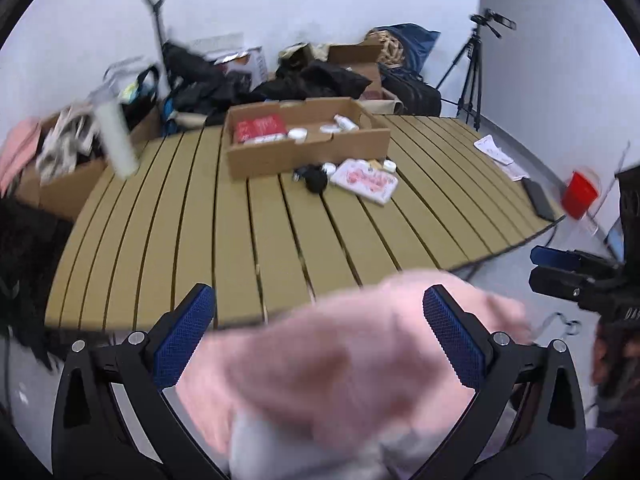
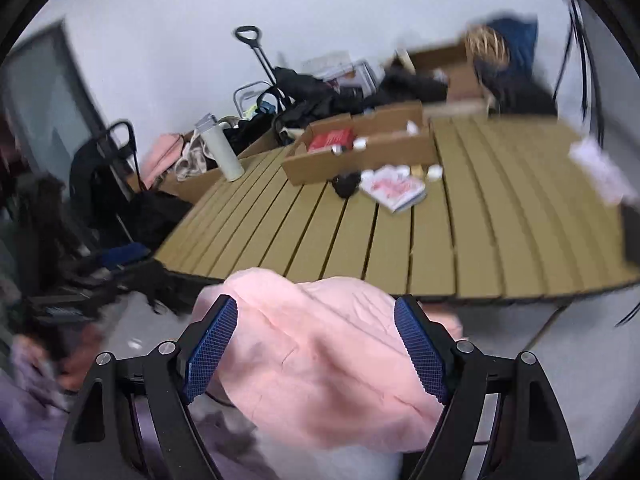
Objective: Organize objects
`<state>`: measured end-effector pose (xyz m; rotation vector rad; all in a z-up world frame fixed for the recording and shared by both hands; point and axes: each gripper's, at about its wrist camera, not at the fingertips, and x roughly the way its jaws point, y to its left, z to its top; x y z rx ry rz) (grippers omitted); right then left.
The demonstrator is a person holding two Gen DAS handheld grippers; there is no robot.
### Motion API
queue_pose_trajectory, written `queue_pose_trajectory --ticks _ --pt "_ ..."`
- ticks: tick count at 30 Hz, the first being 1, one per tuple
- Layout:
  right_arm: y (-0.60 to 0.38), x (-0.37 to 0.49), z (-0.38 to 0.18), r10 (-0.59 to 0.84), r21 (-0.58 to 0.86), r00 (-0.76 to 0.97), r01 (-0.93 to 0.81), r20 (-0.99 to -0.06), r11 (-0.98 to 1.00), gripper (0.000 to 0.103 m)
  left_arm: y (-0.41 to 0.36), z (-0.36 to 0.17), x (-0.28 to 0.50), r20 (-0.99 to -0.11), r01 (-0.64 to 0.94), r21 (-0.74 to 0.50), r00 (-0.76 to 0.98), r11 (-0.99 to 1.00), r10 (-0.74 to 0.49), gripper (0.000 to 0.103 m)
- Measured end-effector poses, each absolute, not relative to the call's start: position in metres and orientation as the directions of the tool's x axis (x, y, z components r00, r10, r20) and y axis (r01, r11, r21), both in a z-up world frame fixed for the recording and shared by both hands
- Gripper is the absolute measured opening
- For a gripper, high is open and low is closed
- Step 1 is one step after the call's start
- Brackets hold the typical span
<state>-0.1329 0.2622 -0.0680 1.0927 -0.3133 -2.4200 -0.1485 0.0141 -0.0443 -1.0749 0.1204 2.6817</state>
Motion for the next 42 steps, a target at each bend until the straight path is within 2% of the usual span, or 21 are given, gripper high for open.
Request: queue_pose_trajectory --ticks 3,4,5,7,9,10,12,14,15,16,18,19,20,21,22,27,29,33,37,41,42 --pt "0.264 -0.185 -0.083 -0.465 0.364 -0.557 0.290 -0.688 -0.885 0.084 0.025 -0.054 -0.191 -0.693 -0.286 0.001 -0.691 -0.958 0.206 0.103" --pt "0.263 -0.204 -0.088 -0.459 0.365 -0.551 0.278 -0.697 -0.888 0.080 0.029 -0.056 -0.213 -0.694 -0.298 -0.030 -0.681 -0.954 0.234 0.103" --pt "0.262 -0.222 -0.093 -0.458 0.370 -0.545 0.269 -0.703 -0.889 0.067 0.029 -0.057 -0.225 -0.699 -0.294 -0.043 -0.674 -0.955 0.239 0.103" --pt "0.257 -0.270 -0.109 -0.432 0.367 -0.541 0.231 -0.722 -0.901 0.056 0.034 -0.061 -0.264 -0.706 -0.294 -0.087 -0.656 -0.952 0.267 0.102" --pt "0.252 -0.321 -0.132 -0.374 0.334 -0.532 0.174 -0.760 -0.926 0.050 0.037 -0.064 -0.289 -0.706 -0.290 -0.107 -0.652 -0.951 0.278 0.100" --pt "0.252 -0.340 -0.141 -0.373 0.348 -0.524 0.149 -0.766 -0.925 0.043 0.040 -0.067 -0.305 -0.704 -0.295 -0.111 -0.651 -0.949 0.284 0.099" --pt "0.252 -0.374 -0.155 -0.346 0.352 -0.528 0.093 -0.775 -0.931 0.042 0.044 -0.074 -0.321 -0.711 -0.288 -0.097 -0.650 -0.953 0.269 0.094" --pt "0.252 -0.394 -0.164 -0.307 0.337 -0.531 0.042 -0.790 -0.941 0.041 0.046 -0.084 -0.332 -0.723 -0.286 -0.109 -0.634 -0.952 0.273 0.092" --pt "0.249 -0.404 -0.169 -0.301 0.332 -0.526 0.038 -0.796 -0.943 0.039 0.045 -0.088 -0.335 -0.729 -0.279 -0.117 -0.628 -0.953 0.273 0.088" --pt "0.247 -0.407 -0.174 -0.287 0.316 -0.516 0.033 -0.807 -0.948 0.031 0.045 -0.093 -0.337 -0.732 -0.273 -0.127 -0.623 -0.953 0.276 0.085" --pt "0.242 -0.408 -0.175 -0.305 0.308 -0.518 0.082 -0.799 -0.948 0.026 0.044 -0.104 -0.339 -0.749 -0.258 -0.135 -0.606 -0.957 0.269 0.072" --pt "0.239 -0.406 -0.172 -0.310 0.291 -0.509 0.120 -0.803 -0.949 0.015 0.044 -0.110 -0.337 -0.761 -0.253 -0.144 -0.589 -0.957 0.271 0.068" --pt "0.238 -0.401 -0.169 -0.304 0.263 -0.504 0.152 -0.809 -0.953 0.008 0.044 -0.112 -0.336 -0.765 -0.254 -0.154 -0.582 -0.955 0.278 0.063" --pt "0.237 -0.394 -0.167 -0.295 0.229 -0.491 0.190 -0.820 -0.955 0.006 0.044 -0.115 -0.332 -0.769 -0.257 -0.171 -0.569 -0.951 0.292 0.061" --pt "0.239 -0.387 -0.168 -0.306 0.232 -0.475 0.209 -0.825 -0.950 0.000 0.045 -0.116 -0.328 -0.771 -0.263 -0.184 -0.560 -0.947 0.305 0.060" --pt "0.260 -0.329 -0.175 -0.408 0.299 -0.350 0.326 -0.843 -0.897 0.000 0.061 -0.115 -0.297 -0.767 -0.358 -0.192 -0.527 -0.914 0.367 0.060" --pt "0.271 -0.319 -0.168 -0.375 0.267 -0.400 0.300 -0.836 -0.916 0.000 0.071 -0.115 -0.301 -0.770 -0.365 -0.165 -0.533 -0.916 0.351 0.060" --pt "0.295 -0.318 -0.152 -0.402 0.358 -0.486 0.185 -0.776 -0.915 0.003 0.087 -0.112 -0.345 -0.761 -0.380 -0.237 -0.499 -0.894 0.414 0.061" --pt "0.280 -0.325 -0.146 -0.408 0.358 -0.502 0.198 -0.763 -0.913 0.005 0.106 -0.123 -0.395 -0.801 -0.355 -0.171 -0.494 -0.919 0.339 0.062" --pt "0.270 -0.339 -0.153 -0.421 0.376 -0.487 0.194 -0.765 -0.906 0.006 0.112 -0.157 -0.433 -0.868 -0.327 -0.185 -0.387 -0.927 0.310 0.063" --pt "0.268 -0.343 -0.157 -0.428 0.383 -0.480 0.193 -0.766 -0.903 0.006 0.114 -0.160 -0.435 -0.865 -0.337 -0.175 -0.396 -0.925 0.308 0.067"
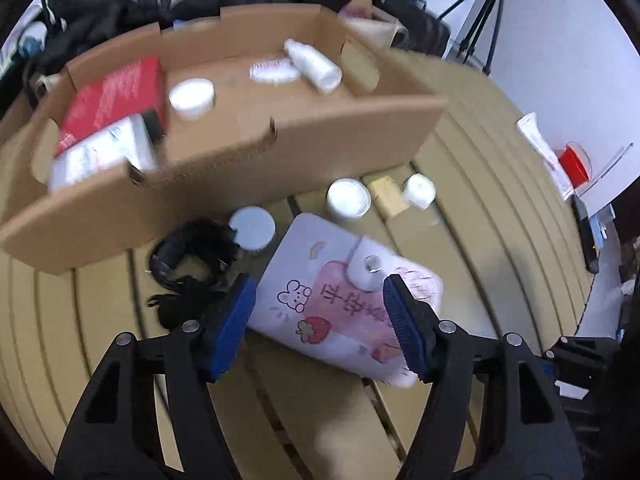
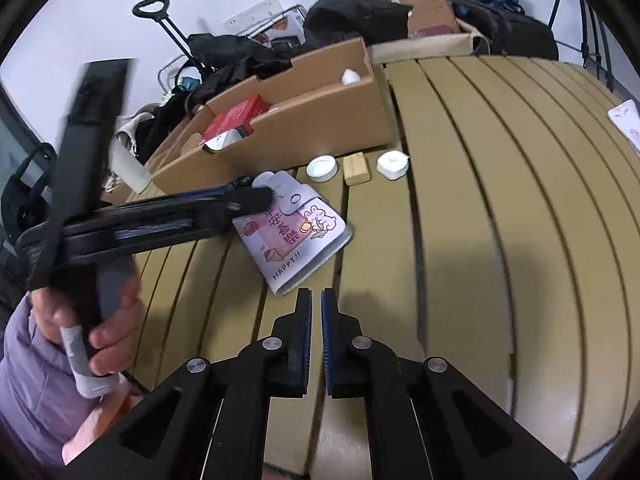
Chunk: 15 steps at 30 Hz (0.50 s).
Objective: Organize objects
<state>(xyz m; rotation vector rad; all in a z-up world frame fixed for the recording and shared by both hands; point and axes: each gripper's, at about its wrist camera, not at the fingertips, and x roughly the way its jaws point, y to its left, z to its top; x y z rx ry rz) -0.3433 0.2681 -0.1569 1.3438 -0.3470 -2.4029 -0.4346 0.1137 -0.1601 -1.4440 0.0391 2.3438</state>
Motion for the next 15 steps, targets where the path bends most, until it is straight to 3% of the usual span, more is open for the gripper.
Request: queue_pose_trajectory --ticks 4,8,13,15 --pt "0.260 -0.359 -0.173 -0.427 0.387 -0.452 0.184 -0.783 -0.904 0.006 0.125 -0.163 -0.434 -0.861 -0.388 -0.180 -0.382 -0.904 0.335 0.087" --pt "0.259 -0.366 -0.182 -0.453 0.417 -0.443 0.183 -0.773 -0.890 0.006 0.129 -0.170 -0.436 -0.869 -0.403 -0.129 -0.394 -0.906 0.299 0.088" --pt "0.266 -0.362 -0.176 -0.475 0.438 -0.472 0.194 -0.743 -0.878 0.007 0.115 -0.166 -0.444 -0.841 -0.380 -0.222 -0.392 -0.898 0.374 0.087" --pt "0.265 -0.363 -0.176 -0.473 0.438 -0.475 0.191 -0.742 -0.878 0.017 0.119 -0.169 -0.442 -0.856 -0.397 -0.218 -0.361 -0.891 0.370 0.076"
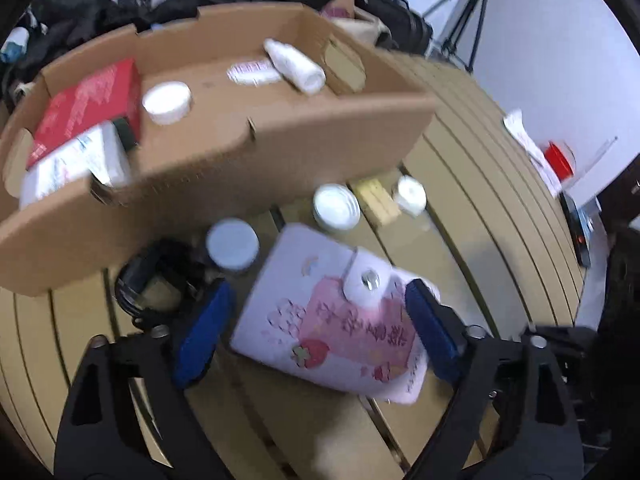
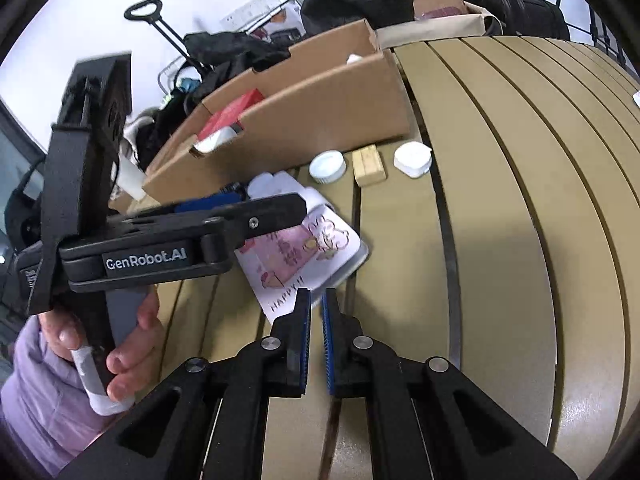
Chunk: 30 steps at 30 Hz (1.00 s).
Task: Organize objects
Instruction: 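Close the right gripper on the pink card holder, then lift the pink card holder and carry it into the cardboard box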
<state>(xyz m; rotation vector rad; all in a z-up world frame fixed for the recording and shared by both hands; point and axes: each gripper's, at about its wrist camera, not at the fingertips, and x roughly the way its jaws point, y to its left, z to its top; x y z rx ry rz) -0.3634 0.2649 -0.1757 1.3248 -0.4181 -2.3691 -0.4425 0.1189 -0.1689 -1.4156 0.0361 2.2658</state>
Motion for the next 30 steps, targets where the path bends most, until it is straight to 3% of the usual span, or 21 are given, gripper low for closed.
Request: queue_pose_trajectory --ticks 2,8,12,20,25,26,27,30 --pt "0.261 -0.366 -0.178 -0.463 0.427 -0.468 0.189 -0.752 -0.884 0.039 0.128 -0.170 -0.435 -0.873 -0.417 -0.173 -0.354 -0.892 0.335 0.070" --pt "0.266 -0.359 -0.177 -0.428 0.389 -0.499 0.187 -0.754 -0.902 0.041 0.133 -0.169 -0.410 -0.871 -0.419 -0.233 -0.312 -0.877 0.381 0.057" --pt "0.270 -0.346 -0.174 -0.404 0.353 -0.497 0.198 -0.768 -0.915 0.041 0.128 -0.162 -0.385 -0.868 -0.386 -0.273 -0.297 -0.881 0.399 0.043" --pt "0.257 -0.277 -0.159 -0.449 0.365 -0.469 0.263 -0.760 -0.893 0.041 0.090 -0.164 -0.289 -0.858 -0.301 -0.350 -0.277 -0.887 0.432 0.030" --pt "0.253 -0.275 -0.155 -0.469 0.379 -0.485 0.278 -0.738 -0.883 0.041 0.071 -0.164 -0.284 -0.851 -0.240 -0.351 -0.322 -0.905 0.415 0.032" --pt "0.254 -0.277 -0.156 -0.469 0.381 -0.486 0.274 -0.737 -0.883 0.041 0.069 -0.164 -0.286 -0.849 -0.229 -0.353 -0.329 -0.907 0.413 0.034" --pt "0.255 -0.276 -0.157 -0.470 0.385 -0.486 0.271 -0.736 -0.882 0.041 0.068 -0.166 -0.288 -0.848 -0.220 -0.363 -0.324 -0.905 0.419 0.043" --pt "0.253 -0.279 -0.165 -0.454 0.376 -0.465 0.255 -0.760 -0.891 0.041 0.075 -0.167 -0.287 -0.845 -0.244 -0.370 -0.314 -0.896 0.434 0.045"
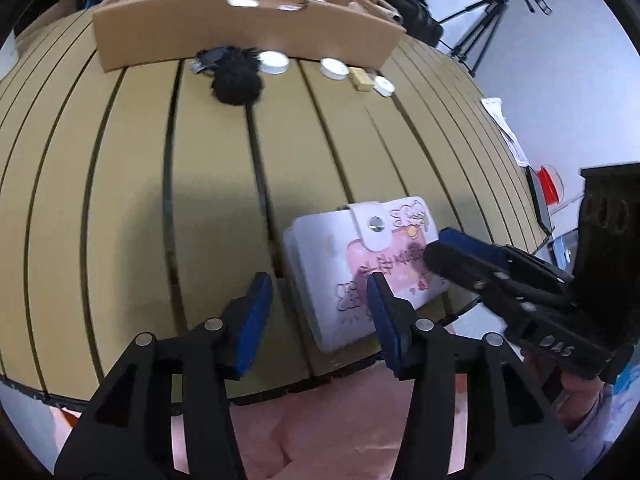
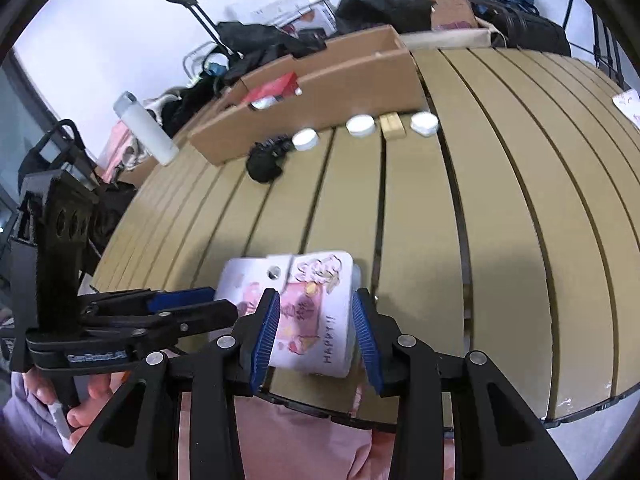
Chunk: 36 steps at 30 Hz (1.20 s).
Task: Organize objects
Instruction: 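Lift the pink card holder and carry it into the cardboard box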
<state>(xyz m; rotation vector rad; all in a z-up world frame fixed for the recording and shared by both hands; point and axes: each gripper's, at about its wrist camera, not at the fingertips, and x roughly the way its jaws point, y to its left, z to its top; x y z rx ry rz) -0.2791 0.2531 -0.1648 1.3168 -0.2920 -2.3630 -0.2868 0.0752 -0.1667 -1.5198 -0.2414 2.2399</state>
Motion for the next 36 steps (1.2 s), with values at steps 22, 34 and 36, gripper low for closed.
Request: queue_pose_trajectory --ticks 22,34,36 --pt "0.247 -0.448 -0.053 -0.477 0.418 -0.541 0.237 -0.693 -0.877 0.032 0.069 -0.029 -0.465 -0.695 -0.288 -0.400 -0.523 -0.870 0.493 0.026" --pt "0.224 -0.561 -0.116 -0.216 0.132 -0.421 0.220 -0.881 -0.967 0.032 0.094 -0.144 -0.547 -0.828 -0.216 -0.401 -0.330 -0.890 0.453 0.026" --pt "0.220 -0.560 -0.127 -0.174 0.086 -0.417 0.221 -0.892 -0.972 0.033 0.094 -0.152 -0.549 -0.831 -0.210 -0.404 -0.323 -0.890 0.454 0.026"
